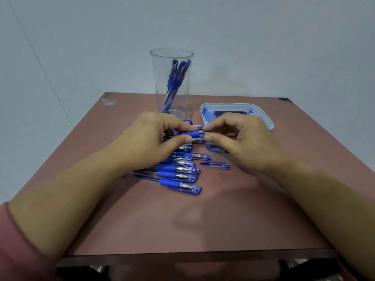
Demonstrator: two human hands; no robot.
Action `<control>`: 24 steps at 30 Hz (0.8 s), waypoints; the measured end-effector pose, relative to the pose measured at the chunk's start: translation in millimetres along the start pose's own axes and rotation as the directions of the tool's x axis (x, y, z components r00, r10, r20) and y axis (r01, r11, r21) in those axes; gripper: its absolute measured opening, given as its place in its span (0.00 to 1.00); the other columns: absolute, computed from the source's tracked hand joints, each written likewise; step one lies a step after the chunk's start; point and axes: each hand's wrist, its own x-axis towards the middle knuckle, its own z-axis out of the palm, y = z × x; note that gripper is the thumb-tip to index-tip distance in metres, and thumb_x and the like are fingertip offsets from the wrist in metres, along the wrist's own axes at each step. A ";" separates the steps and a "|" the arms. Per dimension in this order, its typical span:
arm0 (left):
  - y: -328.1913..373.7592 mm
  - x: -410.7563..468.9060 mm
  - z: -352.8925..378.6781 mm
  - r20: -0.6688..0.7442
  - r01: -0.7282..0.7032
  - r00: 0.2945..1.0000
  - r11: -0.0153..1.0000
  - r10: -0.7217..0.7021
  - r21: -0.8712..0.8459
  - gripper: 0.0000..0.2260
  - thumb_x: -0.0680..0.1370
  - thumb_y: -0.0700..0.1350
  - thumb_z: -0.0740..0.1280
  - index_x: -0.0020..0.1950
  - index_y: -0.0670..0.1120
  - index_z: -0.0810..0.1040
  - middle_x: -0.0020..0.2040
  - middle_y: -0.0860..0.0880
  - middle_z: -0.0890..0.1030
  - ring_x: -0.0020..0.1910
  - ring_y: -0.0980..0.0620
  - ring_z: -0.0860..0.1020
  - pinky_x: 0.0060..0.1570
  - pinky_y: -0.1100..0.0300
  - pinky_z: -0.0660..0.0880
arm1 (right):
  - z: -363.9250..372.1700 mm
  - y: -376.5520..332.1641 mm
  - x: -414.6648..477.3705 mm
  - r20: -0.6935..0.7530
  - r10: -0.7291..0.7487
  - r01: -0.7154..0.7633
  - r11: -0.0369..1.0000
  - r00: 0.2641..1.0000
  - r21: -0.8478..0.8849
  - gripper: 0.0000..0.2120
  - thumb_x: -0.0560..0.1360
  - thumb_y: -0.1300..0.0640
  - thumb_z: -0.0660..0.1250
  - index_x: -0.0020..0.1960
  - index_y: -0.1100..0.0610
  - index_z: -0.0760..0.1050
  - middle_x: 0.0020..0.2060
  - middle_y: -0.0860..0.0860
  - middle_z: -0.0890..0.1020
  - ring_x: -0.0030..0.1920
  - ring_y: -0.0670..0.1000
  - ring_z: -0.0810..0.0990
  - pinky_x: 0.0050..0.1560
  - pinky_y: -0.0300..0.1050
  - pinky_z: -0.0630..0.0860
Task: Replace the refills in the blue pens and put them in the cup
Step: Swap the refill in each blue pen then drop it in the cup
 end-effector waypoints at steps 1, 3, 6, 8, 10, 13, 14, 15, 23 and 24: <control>0.7 -0.1 -0.1 0.005 0.003 1.000 1.000 -0.003 -0.018 0.09 0.76 0.50 0.70 0.53 0.63 0.81 0.41 0.72 0.78 0.40 0.61 0.77 0.39 0.73 0.69 | -0.3 -0.3 -0.4 -0.012 -0.023 0.023 1.000 1.000 -0.007 0.11 0.70 0.58 0.75 0.45 0.43 0.80 0.41 0.44 0.85 0.44 0.44 0.83 0.50 0.44 0.80; 1.9 0.1 -0.8 0.012 0.006 1.000 0.999 -0.006 -0.045 0.10 0.76 0.49 0.70 0.52 0.65 0.79 0.40 0.71 0.79 0.38 0.59 0.77 0.37 0.72 0.69 | -1.5 -0.8 -1.1 -0.037 -0.077 0.075 0.997 0.996 -0.035 0.11 0.71 0.59 0.74 0.46 0.44 0.80 0.42 0.43 0.84 0.44 0.44 0.83 0.49 0.39 0.79; 3.1 0.4 -1.8 0.024 0.011 1.000 0.996 -0.009 -0.084 0.09 0.77 0.48 0.69 0.50 0.64 0.79 0.36 0.68 0.79 0.33 0.57 0.75 0.35 0.70 0.69 | -2.7 -2.3 -1.5 -0.065 -0.177 0.169 0.979 0.982 -0.113 0.10 0.72 0.61 0.74 0.48 0.48 0.80 0.42 0.44 0.84 0.45 0.43 0.82 0.49 0.35 0.76; 3.1 0.6 -1.9 0.022 0.013 1.000 0.995 -0.011 -0.094 0.08 0.77 0.47 0.69 0.50 0.62 0.80 0.34 0.68 0.78 0.31 0.58 0.73 0.34 0.71 0.67 | -3.5 -1.9 -1.1 -0.073 -0.253 0.237 0.956 0.965 -0.173 0.09 0.72 0.62 0.74 0.49 0.51 0.81 0.42 0.45 0.83 0.45 0.43 0.81 0.49 0.36 0.77; 1.6 0.1 -2.0 0.010 0.015 1.000 0.996 -0.014 -0.093 0.08 0.77 0.47 0.70 0.50 0.61 0.80 0.34 0.67 0.78 0.31 0.59 0.73 0.34 0.73 0.67 | -4.8 0.5 -0.9 -0.069 -0.308 0.287 0.933 0.949 -0.219 0.07 0.72 0.63 0.73 0.49 0.55 0.82 0.43 0.47 0.83 0.45 0.43 0.81 0.49 0.37 0.77; -1.6 -0.7 -2.7 -0.027 0.004 1.000 0.999 -0.005 -0.044 0.07 0.76 0.47 0.71 0.52 0.58 0.83 0.39 0.70 0.79 0.37 0.61 0.76 0.37 0.74 0.68 | -6.2 2.4 -1.4 -0.055 -0.279 0.263 0.943 0.959 -0.206 0.07 0.72 0.61 0.73 0.49 0.53 0.82 0.43 0.47 0.84 0.45 0.44 0.81 0.48 0.40 0.78; -2.6 -0.8 -2.9 -0.037 0.001 0.999 1.000 -0.002 -0.022 0.08 0.75 0.48 0.72 0.53 0.57 0.83 0.39 0.69 0.79 0.39 0.62 0.77 0.38 0.74 0.68 | -7.1 2.0 -1.5 -0.054 -0.256 0.241 0.951 0.965 -0.192 0.08 0.72 0.60 0.73 0.49 0.50 0.81 0.42 0.46 0.83 0.44 0.44 0.81 0.48 0.39 0.78; -3.9 -0.7 -3.3 -0.046 -0.003 0.999 1.000 0.004 0.004 0.08 0.75 0.48 0.72 0.53 0.57 0.83 0.39 0.68 0.79 0.40 0.63 0.77 0.38 0.75 0.68 | -8.9 1.7 -1.1 -0.057 -0.227 0.213 0.961 0.972 -0.178 0.09 0.73 0.60 0.73 0.49 0.49 0.80 0.42 0.45 0.83 0.44 0.43 0.81 0.48 0.38 0.77; -9.0 1.2 -7.1 -0.108 -0.011 0.994 0.987 0.028 0.161 0.11 0.75 0.49 0.72 0.57 0.56 0.83 0.45 0.61 0.81 0.41 0.60 0.78 0.44 0.57 0.77 | -30.0 5.5 -2.8 0.281 0.096 0.010 0.936 0.955 -0.352 0.14 0.75 0.59 0.70 0.45 0.39 0.76 0.42 0.36 0.79 0.47 0.38 0.78 0.49 0.30 0.72; -8.9 1.3 -7.2 -0.106 -0.008 0.994 0.987 0.025 0.163 0.11 0.75 0.49 0.72 0.57 0.56 0.83 0.44 0.61 0.80 0.41 0.59 0.78 0.44 0.56 0.78 | -29.9 4.2 -3.3 0.344 0.120 0.026 0.920 0.931 -0.392 0.11 0.76 0.58 0.69 0.47 0.40 0.78 0.43 0.34 0.78 0.48 0.36 0.77 0.49 0.28 0.70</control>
